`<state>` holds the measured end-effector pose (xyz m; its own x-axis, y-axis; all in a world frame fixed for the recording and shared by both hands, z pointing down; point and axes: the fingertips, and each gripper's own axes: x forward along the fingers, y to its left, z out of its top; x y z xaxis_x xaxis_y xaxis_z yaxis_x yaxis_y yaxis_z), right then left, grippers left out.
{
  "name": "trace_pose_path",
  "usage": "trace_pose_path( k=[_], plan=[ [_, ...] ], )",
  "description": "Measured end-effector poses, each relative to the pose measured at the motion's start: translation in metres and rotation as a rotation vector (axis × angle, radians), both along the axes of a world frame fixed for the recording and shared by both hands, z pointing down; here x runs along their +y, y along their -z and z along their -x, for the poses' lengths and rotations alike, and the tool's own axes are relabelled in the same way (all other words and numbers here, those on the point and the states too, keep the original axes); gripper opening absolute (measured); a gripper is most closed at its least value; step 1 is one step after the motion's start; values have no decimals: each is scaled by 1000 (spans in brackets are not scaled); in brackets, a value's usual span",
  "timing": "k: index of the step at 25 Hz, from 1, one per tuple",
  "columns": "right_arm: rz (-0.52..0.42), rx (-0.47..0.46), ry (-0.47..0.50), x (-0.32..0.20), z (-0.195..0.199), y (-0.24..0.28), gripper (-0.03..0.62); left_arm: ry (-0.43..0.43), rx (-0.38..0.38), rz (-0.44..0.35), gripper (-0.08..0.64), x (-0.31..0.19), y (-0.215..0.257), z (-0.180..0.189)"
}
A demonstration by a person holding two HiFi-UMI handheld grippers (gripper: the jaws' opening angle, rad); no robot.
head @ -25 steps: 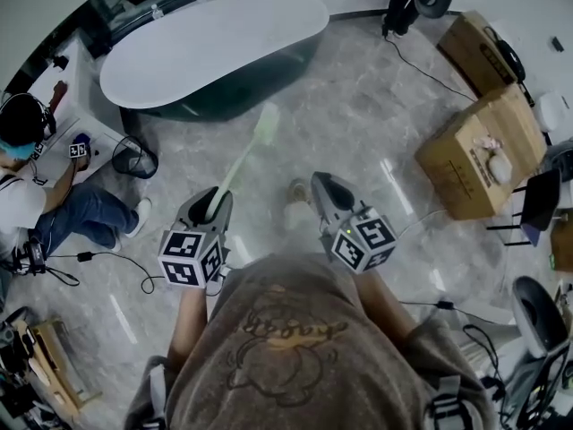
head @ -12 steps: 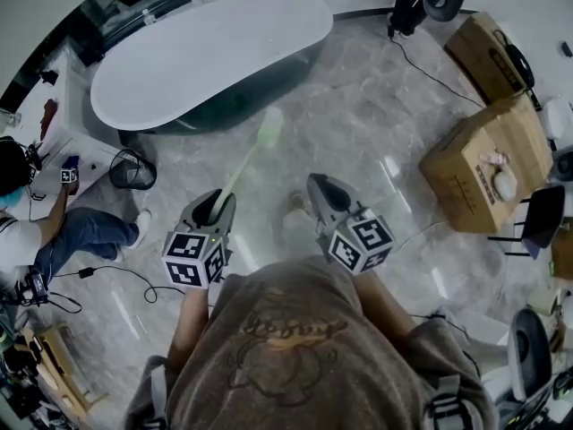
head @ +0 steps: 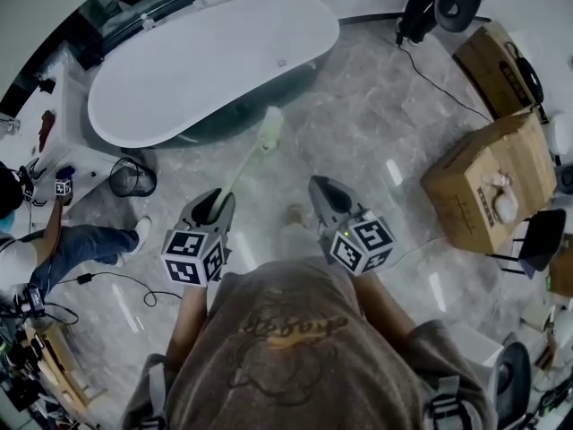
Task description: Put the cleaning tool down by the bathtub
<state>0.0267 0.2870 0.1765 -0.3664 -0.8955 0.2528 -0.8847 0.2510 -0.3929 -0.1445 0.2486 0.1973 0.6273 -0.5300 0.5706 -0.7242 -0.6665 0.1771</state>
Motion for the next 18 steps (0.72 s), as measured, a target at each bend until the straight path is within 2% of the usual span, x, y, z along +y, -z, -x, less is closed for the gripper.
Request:
trace_pose_path(
  k=[11,18],
  plan=[
    [21,-5,80,-73,-51,-7,-2,74,-19,7,110,-62,-6,-37],
    [49,-2,141,-105,-52,-14,-2,115,1,32,110,-82,-12,-46]
  ],
)
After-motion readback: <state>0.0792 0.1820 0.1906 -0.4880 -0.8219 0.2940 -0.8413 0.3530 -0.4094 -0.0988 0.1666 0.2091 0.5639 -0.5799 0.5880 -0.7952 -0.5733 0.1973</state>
